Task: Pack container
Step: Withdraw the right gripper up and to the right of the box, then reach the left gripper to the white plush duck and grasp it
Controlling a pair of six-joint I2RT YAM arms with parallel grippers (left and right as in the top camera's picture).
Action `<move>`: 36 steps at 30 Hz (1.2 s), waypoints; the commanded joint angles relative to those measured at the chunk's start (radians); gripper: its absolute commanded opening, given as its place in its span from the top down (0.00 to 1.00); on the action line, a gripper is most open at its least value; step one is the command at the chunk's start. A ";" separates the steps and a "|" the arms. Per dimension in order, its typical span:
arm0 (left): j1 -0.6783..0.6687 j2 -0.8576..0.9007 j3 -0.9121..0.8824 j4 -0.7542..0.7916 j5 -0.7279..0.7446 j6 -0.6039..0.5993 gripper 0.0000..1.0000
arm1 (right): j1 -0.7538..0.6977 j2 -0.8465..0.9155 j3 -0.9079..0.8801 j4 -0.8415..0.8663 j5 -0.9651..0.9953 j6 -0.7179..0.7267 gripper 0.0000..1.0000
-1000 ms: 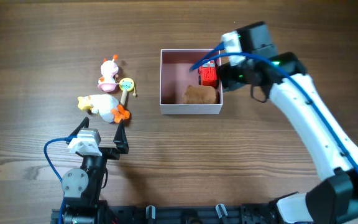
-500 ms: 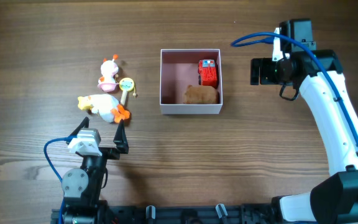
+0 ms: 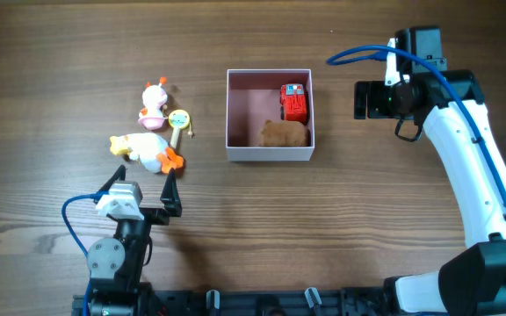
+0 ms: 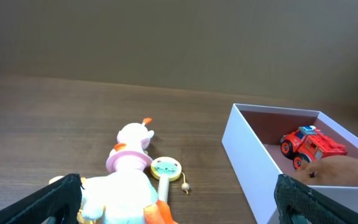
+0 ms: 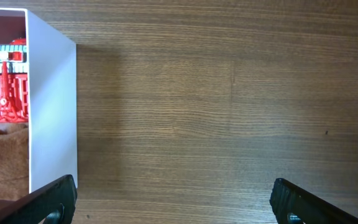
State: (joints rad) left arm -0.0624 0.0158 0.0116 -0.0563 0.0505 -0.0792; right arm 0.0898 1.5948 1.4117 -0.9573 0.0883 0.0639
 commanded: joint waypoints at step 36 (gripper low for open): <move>0.047 1.558 1.018 -0.639 0.277 -0.341 0.03 | 0.000 -0.016 0.020 0.004 0.016 0.018 0.00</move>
State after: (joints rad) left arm -0.0532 1.5436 1.0168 -0.7063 0.3576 -0.1864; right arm 0.0898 1.5948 1.4139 -0.9565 0.0906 0.0643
